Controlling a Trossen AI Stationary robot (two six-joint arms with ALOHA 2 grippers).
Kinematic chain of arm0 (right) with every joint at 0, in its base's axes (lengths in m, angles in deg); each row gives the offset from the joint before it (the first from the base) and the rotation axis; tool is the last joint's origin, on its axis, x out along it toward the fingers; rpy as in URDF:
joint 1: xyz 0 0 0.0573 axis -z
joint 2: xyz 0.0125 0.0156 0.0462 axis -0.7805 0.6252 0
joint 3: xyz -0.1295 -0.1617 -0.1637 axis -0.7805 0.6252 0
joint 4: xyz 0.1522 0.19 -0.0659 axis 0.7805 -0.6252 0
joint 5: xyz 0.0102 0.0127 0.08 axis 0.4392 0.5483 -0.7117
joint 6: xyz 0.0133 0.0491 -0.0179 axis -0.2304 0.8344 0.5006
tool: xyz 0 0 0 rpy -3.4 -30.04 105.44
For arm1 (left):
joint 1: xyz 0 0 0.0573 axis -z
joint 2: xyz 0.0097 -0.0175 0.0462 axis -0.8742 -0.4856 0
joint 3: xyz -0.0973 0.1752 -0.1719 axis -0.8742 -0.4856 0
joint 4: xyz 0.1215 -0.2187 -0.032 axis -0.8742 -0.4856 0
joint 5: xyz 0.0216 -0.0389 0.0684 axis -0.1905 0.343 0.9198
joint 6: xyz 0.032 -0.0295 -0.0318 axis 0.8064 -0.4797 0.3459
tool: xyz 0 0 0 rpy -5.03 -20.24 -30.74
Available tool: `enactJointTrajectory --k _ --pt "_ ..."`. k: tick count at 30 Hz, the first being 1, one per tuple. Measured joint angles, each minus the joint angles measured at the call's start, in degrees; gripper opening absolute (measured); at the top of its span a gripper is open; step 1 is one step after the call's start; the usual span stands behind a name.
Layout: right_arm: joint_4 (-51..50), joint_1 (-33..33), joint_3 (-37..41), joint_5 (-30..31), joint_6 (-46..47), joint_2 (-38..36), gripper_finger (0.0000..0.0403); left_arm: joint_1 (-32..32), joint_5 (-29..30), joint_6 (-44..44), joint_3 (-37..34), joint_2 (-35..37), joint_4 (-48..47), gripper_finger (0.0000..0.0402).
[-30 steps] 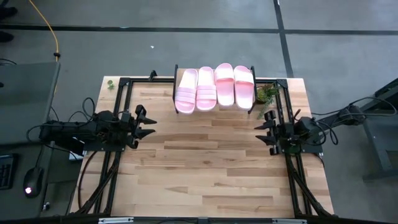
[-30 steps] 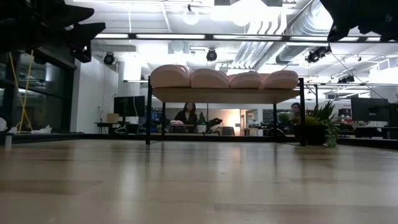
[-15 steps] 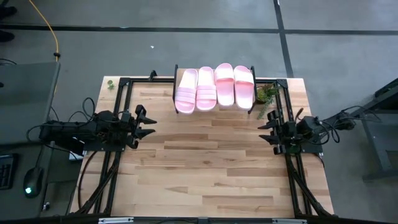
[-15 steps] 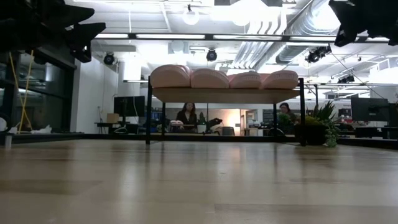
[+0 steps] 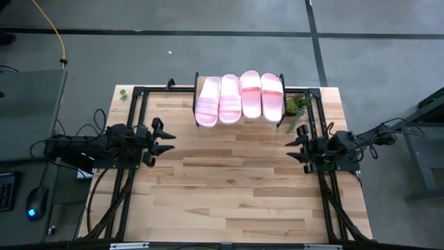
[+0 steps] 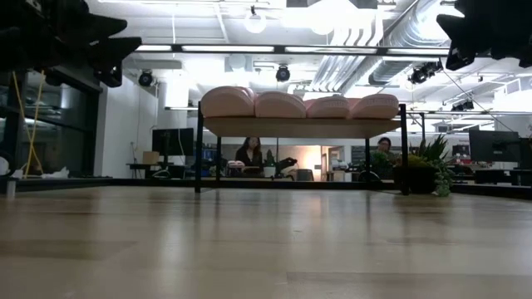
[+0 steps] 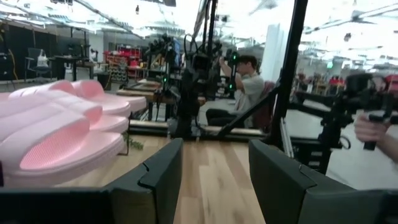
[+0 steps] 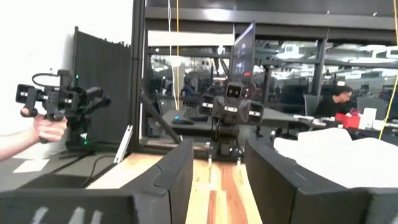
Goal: Pick and place slides into the shelf
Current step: Return to Home Position
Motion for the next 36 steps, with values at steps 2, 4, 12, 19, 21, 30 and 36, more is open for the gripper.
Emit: enactJointTrajectory --k 2,4,12,19,21,30,36 --pt "-1.03 0.01 0.00 -0.03 0.59 0.00 0.0136 0.00 0.01 0.56 0.00 0.00 -1.11 0.0166" --pt "-1.48 0.00 0.00 -0.04 1.09 0.00 0.0136 0.00 0.02 1.39 0.00 0.00 -1.89 0.0166" --pt "-4.78 0.00 0.02 -0.15 1.09 0.00 0.0136 0.00 0.02 3.52 0.00 0.00 -5.18 0.0166" --pt "-6.10 0.01 0.02 -0.15 1.44 0.00 0.0136 0.00 1.33 4.75 0.00 0.00 -8.68 0.0166" --pt "-6.37 0.00 0.02 -0.15 1.46 0.00 0.0136 -0.01 2.01 4.85 0.00 0.00 -9.82 0.0165" --pt "-12.06 0.00 0.03 -0.13 3.60 0.02 0.0136 -0.02 4.69 5.38 0.00 0.02 -13.45 0.0165" --pt "-12.75 0.01 0.04 -0.13 3.66 0.02 0.0136 0.00 5.43 6.14 0.00 0.02 -16.06 0.0165"
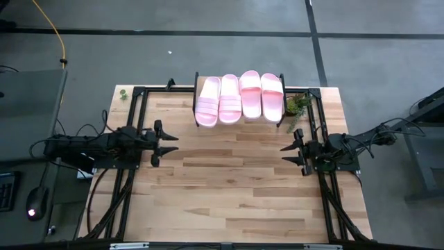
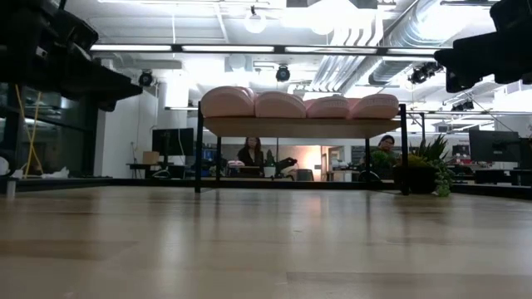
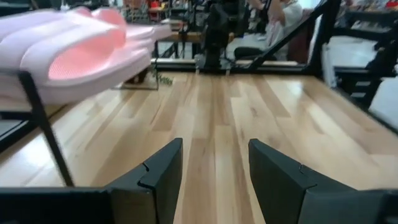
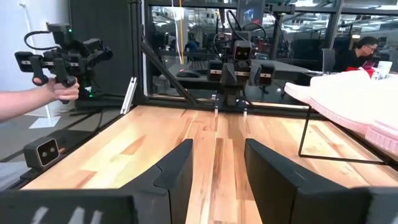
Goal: Pick and place slides into the shelf
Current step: Return to Home Position
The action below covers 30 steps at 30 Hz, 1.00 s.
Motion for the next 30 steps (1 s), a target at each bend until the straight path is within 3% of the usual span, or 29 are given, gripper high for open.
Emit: enactJointTrajectory --k 30 --pt "0.00 0.01 0.00 0.14 -1.48 1.40 0.0136 0.00 2.05 0.41 0.00 -0.09 -1.88 0.0166"
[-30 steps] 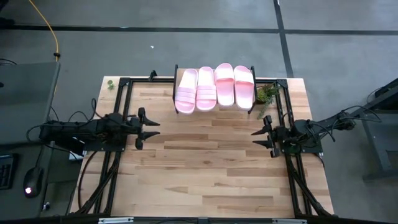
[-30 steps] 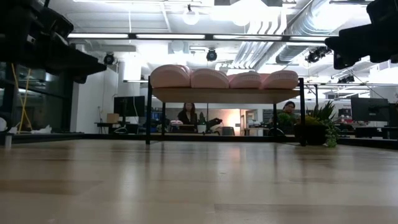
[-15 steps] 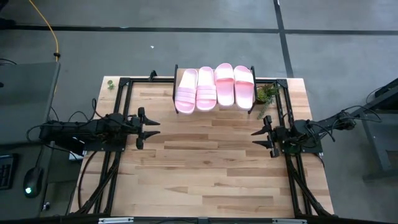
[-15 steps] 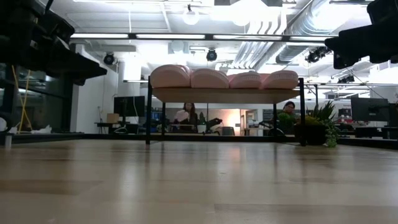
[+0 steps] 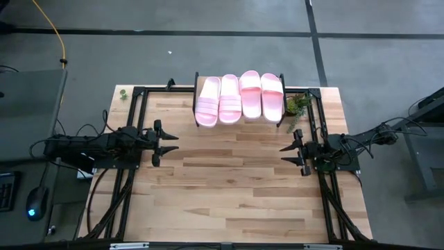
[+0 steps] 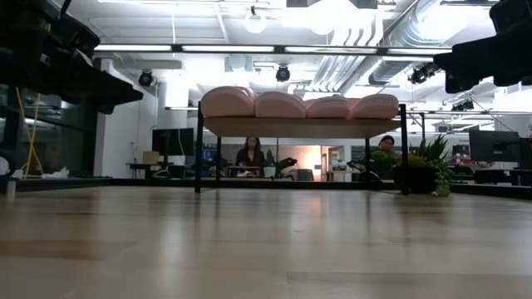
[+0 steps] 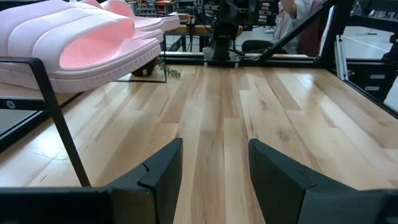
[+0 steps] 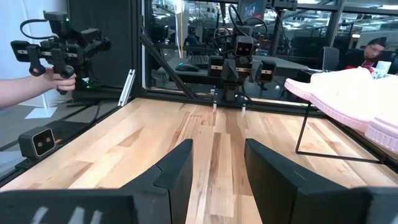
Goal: Pick and place slides into the shelf
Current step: Return to Home Position
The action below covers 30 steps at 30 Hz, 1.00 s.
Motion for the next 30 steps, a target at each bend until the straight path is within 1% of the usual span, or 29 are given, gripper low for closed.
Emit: enactJointTrajectory --k 30 --pt "0.00 0.00 0.00 -0.14 0.31 0.00 0.0136 -0.02 -0.02 -0.04 0.00 0.00 0.03 0.0166"
